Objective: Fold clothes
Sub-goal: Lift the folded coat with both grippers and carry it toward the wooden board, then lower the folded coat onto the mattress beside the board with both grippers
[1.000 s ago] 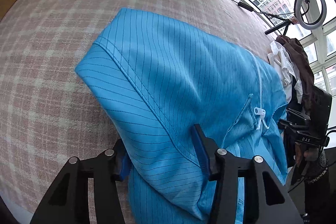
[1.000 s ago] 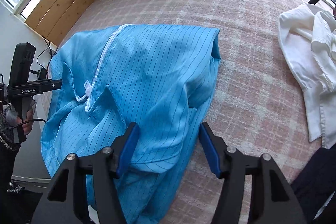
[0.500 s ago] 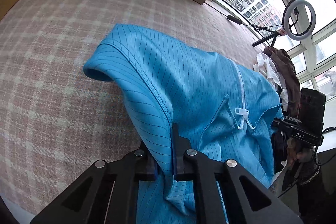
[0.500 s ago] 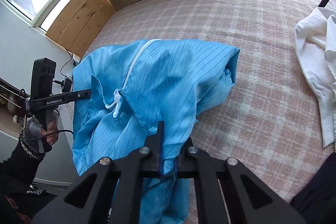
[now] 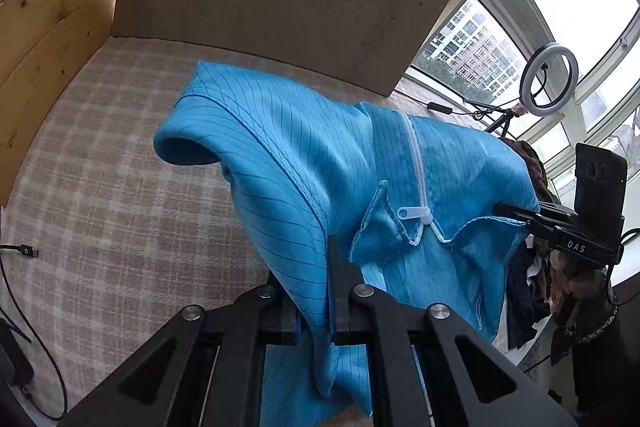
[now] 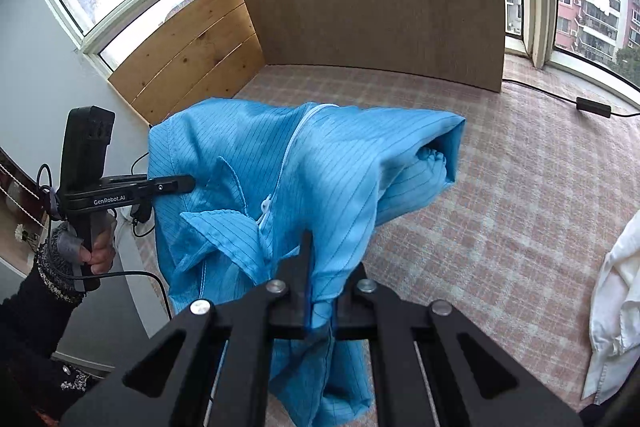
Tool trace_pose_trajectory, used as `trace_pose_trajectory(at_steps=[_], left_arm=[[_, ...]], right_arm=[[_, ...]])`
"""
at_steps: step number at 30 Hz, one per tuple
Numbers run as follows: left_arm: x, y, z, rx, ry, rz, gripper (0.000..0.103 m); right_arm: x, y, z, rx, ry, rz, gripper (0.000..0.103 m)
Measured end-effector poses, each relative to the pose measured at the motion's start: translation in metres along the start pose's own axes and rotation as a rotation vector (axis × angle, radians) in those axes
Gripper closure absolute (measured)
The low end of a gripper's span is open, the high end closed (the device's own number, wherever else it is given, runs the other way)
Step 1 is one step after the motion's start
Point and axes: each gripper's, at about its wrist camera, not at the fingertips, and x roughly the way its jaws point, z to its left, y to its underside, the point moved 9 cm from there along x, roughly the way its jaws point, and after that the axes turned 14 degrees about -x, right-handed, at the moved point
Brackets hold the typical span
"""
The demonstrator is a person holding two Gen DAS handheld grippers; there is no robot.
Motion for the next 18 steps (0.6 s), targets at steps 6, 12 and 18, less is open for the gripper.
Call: trace_pose_trajectory(at_steps=[6,12,18], left_arm=[[-0.021,-0.023,0.059,-0.085,0.007,-0.046,0.096],[-0.035,-0.045,0.108,-0.193,0.023,-0.123,0.096],[-0.033,-0.057,0.137,-0.301,0.048,-0.202,0.096]], right_arm=[[0.054,-0.083,0.026,-0.162,0.041,0.070,0.097],[0.120,-0.158,0.068,-0.374,0.036,0.155,0.097],[0.203,-0.223,0.100,-0.599,0.010,0.266,0.097]])
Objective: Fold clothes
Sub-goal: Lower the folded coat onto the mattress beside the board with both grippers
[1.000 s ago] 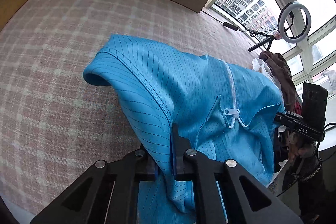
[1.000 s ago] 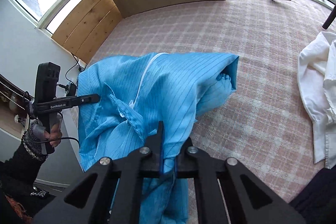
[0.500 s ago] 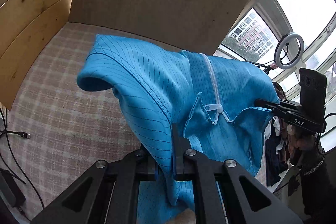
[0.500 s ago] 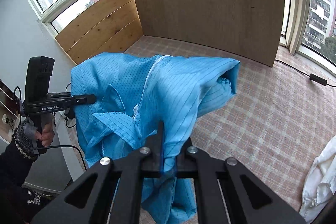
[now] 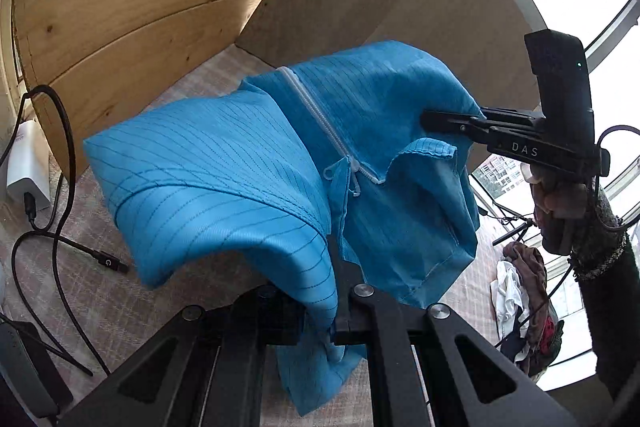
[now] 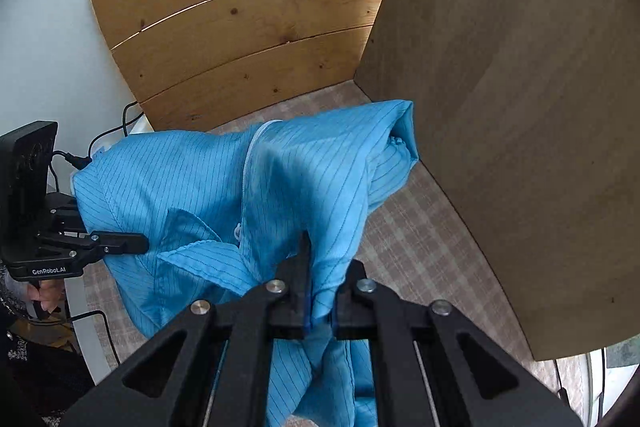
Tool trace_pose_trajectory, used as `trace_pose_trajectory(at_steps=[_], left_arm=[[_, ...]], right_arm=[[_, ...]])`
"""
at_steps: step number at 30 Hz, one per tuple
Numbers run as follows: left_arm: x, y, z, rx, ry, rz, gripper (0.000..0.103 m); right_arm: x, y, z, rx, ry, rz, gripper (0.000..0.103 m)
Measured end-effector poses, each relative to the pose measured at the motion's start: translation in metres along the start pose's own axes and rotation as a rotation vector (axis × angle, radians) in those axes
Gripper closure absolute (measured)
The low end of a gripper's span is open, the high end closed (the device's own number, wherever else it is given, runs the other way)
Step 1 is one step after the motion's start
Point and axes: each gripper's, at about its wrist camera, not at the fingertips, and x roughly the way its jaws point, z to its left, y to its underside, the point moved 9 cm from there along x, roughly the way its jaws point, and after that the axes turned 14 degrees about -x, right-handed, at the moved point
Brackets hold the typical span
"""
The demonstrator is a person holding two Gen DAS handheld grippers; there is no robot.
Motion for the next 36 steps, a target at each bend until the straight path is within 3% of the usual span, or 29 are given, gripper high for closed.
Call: trace_pose_trajectory(at_steps=[7,11,13,16,20,24,27,32,36], left_arm=[[0.019,-0.017,0.024,-0.075,-0.004,-0.069,0.096],[0.044,-0.016,0.038,-0.059,-0.042,-0.032,0.095],[0.050,-0.014,0.042,-0.071,-0.045,-0.001,0.094],[0.052,-0.013,0.046,-0.070,-0.047,0.043,0.087],[0.037,-0.010,0.046,-0.040,-0.077,0.073,0.083],[0.006,-0.006,0.036,-0.008,-0.092,0.038,0.083],[-0.014,-0.011,0.020,0.017,-0.066,0.015,0.083],[-0.027,-0.041,-0.001,0.087,-0.064,-0.045,0.083],[-0.042,-0.040,-0.009,0.074,0.001,-0.013,0.083]], right_arm=[[0.077,-0.060,-0.033,-0.189,-0.022,0.102,0.097],[0.124,-0.054,-0.056,-0.190,-0.031,0.173,0.096],[0.145,-0.045,-0.067,-0.165,-0.039,0.217,0.090],[0.132,-0.038,-0.085,-0.079,-0.033,0.209,0.086],[0.065,-0.045,-0.099,-0.027,0.003,0.069,0.076],[0.018,-0.045,-0.080,-0.047,0.005,-0.043,0.075],[0.031,-0.041,-0.059,-0.075,-0.010,-0.030,0.075],[0.097,-0.044,-0.042,-0.067,-0.046,0.049,0.075],[0.122,-0.039,-0.043,-0.069,-0.043,0.101,0.075]])
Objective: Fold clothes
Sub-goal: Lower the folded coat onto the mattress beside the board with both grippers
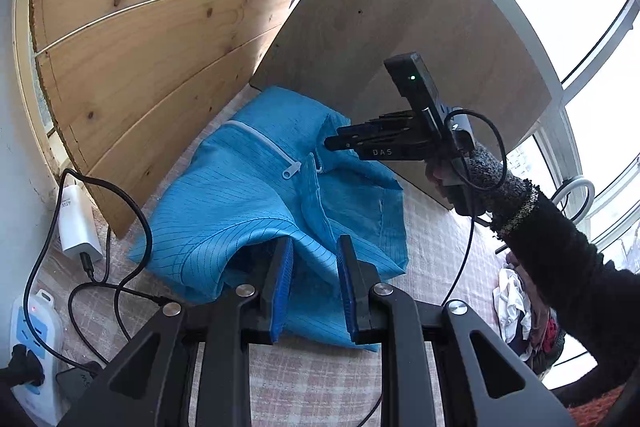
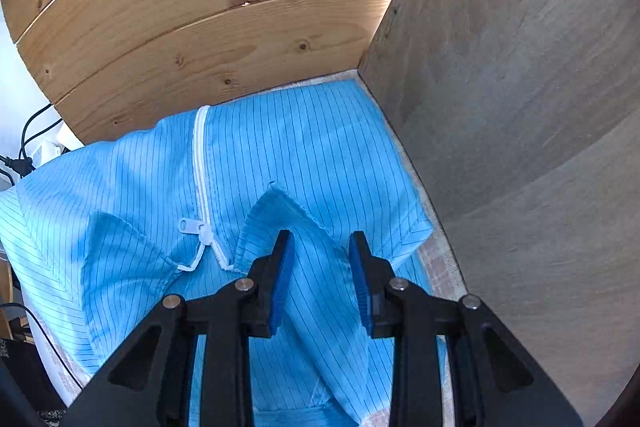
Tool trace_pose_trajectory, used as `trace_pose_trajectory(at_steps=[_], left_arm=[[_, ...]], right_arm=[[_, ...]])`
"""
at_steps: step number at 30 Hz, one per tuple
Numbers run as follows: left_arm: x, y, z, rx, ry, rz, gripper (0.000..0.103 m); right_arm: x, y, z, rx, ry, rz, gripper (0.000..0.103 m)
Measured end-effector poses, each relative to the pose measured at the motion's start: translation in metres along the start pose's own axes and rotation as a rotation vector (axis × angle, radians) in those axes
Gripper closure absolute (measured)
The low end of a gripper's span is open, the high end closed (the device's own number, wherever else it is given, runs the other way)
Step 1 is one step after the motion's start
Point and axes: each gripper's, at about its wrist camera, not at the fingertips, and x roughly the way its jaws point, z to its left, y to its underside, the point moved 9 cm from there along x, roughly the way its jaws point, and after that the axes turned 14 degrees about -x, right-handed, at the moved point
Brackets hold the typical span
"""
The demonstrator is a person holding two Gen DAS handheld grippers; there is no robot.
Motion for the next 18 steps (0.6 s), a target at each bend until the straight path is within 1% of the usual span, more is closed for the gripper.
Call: trace_pose_trajectory(at_steps=[1,2,4,5,6,7,8,10,11,12,13,14,15,16,17,18], left_arm=[[-0.002,0.007,-0.001,0.004,0.012,0.022,0.077],[0.003,0.017,0.001,-0.008,0.023,0.070,0.074],[0.015,0.038,0.009,-0.030,0.025,0.168,0.074],[0.021,0.045,0.014,-0.035,0.005,0.199,0.077],[0.025,0.046,0.016,-0.031,-0.014,0.206,0.079],[0.026,0.043,0.016,-0.020,-0.018,0.191,0.080],[0.025,0.036,0.014,0.003,-0.020,0.160,0.080],[0.027,0.022,0.012,0.058,-0.038,0.090,0.080],[0.032,0.017,0.012,0.075,-0.041,0.072,0.080],[0.043,0.016,0.013,0.080,-0.034,0.085,0.080],[0.056,0.017,0.015,0.100,-0.036,0.094,0.080],[0.072,0.019,0.017,0.125,-0.052,0.098,0.080],[0.088,0.023,0.023,0.125,-0.067,0.118,0.080],[0.105,0.028,0.032,0.101,-0.084,0.159,0.080],[0.115,0.032,0.037,0.078,-0.092,0.184,0.087],[0.111,0.032,0.037,0.060,-0.085,0.184,0.090]], right_arm=[[0.003,0.003,-0.004,-0.011,0.027,0.020,0.075],[0.006,0.008,-0.009,-0.021,0.062,0.042,0.075],[0.011,0.016,-0.019,-0.041,0.131,0.087,0.075],[0.014,0.020,-0.024,-0.050,0.166,0.109,0.075],[0.014,0.023,-0.026,-0.043,0.162,0.110,0.075],[0.011,0.024,-0.027,-0.024,0.144,0.100,0.075],[0.008,0.026,-0.027,-0.004,0.126,0.089,0.075],[-0.002,0.028,-0.028,-0.004,0.135,0.080,0.075],[-0.008,0.028,-0.028,0.000,0.144,0.074,0.075],[-0.013,0.027,-0.028,0.010,0.139,0.060,0.075],[-0.019,0.026,-0.026,0.024,0.116,0.038,0.075],[-0.026,0.025,-0.025,0.043,0.087,0.010,0.075],[-0.032,0.026,-0.024,0.063,0.065,-0.013,0.075],[-0.033,0.026,-0.021,0.074,0.059,-0.021,0.075],[-0.033,0.028,-0.019,0.072,0.071,-0.018,0.075],[-0.035,0.028,-0.016,0.065,0.078,-0.016,0.075]])
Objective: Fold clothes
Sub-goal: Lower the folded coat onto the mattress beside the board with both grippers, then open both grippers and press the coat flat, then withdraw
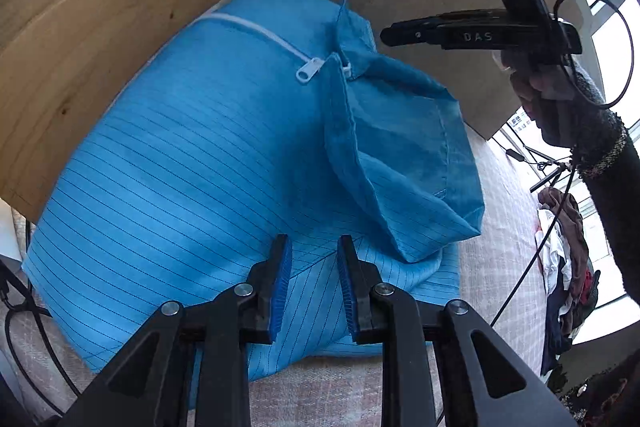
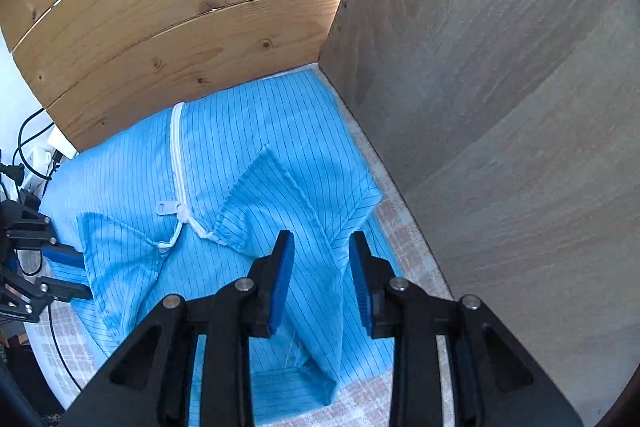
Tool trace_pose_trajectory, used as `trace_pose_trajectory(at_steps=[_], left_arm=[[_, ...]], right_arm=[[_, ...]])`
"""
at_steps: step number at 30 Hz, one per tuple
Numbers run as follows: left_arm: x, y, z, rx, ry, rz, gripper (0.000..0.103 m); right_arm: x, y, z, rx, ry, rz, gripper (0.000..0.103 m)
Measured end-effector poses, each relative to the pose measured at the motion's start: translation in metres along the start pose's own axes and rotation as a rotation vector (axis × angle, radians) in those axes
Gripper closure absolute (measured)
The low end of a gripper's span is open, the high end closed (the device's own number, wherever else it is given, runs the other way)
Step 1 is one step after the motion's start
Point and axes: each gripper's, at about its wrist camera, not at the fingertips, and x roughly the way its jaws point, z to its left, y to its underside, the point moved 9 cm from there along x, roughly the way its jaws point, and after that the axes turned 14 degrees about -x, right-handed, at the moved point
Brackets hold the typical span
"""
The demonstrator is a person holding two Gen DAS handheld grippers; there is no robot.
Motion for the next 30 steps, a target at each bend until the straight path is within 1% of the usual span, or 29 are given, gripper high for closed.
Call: trace_pose_trajectory(at_steps=[1,2,3,5,6,7,8,9,10,12,13,14,15,16,18,20,22,24,25,27,29,30], left_arm=[[-0.003,0.001,0.000,-0.018,0.009,0.000,0.091],[-0.011,0.000,-0.002,-0.023,0.017,-0.012,0.091],[-0.025,-0.004,-0.010,-0.003,0.029,-0.045,0.091],[-0.054,-0.015,-0.030,0.044,0.078,-0.112,0.091],[-0.065,-0.021,-0.041,0.068,0.101,-0.141,0.091],[-0.068,-0.028,-0.050,0.093,0.115,-0.160,0.087],[-0.064,-0.035,-0.055,0.113,0.119,-0.170,0.081],[-0.060,-0.042,-0.059,0.134,0.124,-0.181,0.078],[-0.052,-0.048,-0.059,0.140,0.117,-0.182,0.076],[-0.020,-0.056,-0.039,0.099,0.058,-0.145,0.078],[-0.003,-0.057,-0.023,0.061,0.015,-0.108,0.081],[0.012,-0.056,-0.009,0.017,-0.010,-0.069,0.090],[0.019,-0.053,0.001,-0.032,0.001,-0.037,0.094],[0.017,-0.051,0.005,-0.059,0.019,-0.038,0.096],[-0.003,-0.050,-0.003,-0.026,0.036,-0.087,0.096],[-0.024,-0.043,-0.023,0.027,0.085,-0.112,0.095],[-0.030,-0.032,-0.045,0.064,0.138,-0.102,0.091],[-0.028,-0.019,-0.066,0.096,0.181,-0.078,0.091],[-0.021,-0.012,-0.075,0.118,0.185,-0.066,0.091],[0.003,-0.002,-0.085,0.139,0.180,-0.019,0.091],[0.028,0.008,-0.088,0.129,0.162,0.037,0.091],[0.035,0.011,-0.089,0.129,0.150,0.050,0.091]], right_arm=[[-0.002,0.001,0.003,-0.007,0.002,-0.001,0.075],[-0.002,0.000,0.007,-0.007,-0.014,-0.012,0.075],[-0.004,-0.002,0.010,-0.001,-0.038,-0.030,0.075],[-0.008,-0.009,0.016,0.006,-0.086,-0.072,0.075],[-0.004,-0.015,0.019,0.005,-0.095,-0.079,0.075],[0.001,-0.021,0.021,0.002,-0.099,-0.083,0.075],[0.006,-0.026,0.024,0.000,-0.102,-0.087,0.075],[0.013,-0.031,0.026,-0.002,-0.109,-0.086,0.075],[0.022,-0.034,0.027,-0.012,-0.097,-0.071,0.075],[0.045,-0.033,0.024,-0.038,-0.045,-0.017,0.075],[0.057,-0.029,0.020,-0.050,-0.012,0.022,0.075],[0.062,-0.024,0.018,-0.043,-0.012,0.041,0.075],[0.063,-0.019,0.016,-0.028,-0.027,0.049,0.075],[0.057,-0.016,0.013,-0.009,-0.030,0.038,0.075],[0.030,-0.014,0.006,0.028,-0.021,-0.020,0.075],[-0.002,-0.004,0.003,0.083,-0.028,-0.073,0.075],[-0.031,0.012,0.007,0.142,-0.048,-0.127,0.075],[-0.044,0.035,0.016,0.188,-0.074,-0.139,0.075],[-0.049,0.047,0.022,0.210,-0.086,-0.142,0.075],[-0.037,0.068,0.027,0.216,-0.084,-0.087,0.075],[-0.021,0.088,0.032,0.214,-0.077,-0.022,0.075],[-0.018,0.098,0.030,0.222,-0.055,0.000,0.075]])
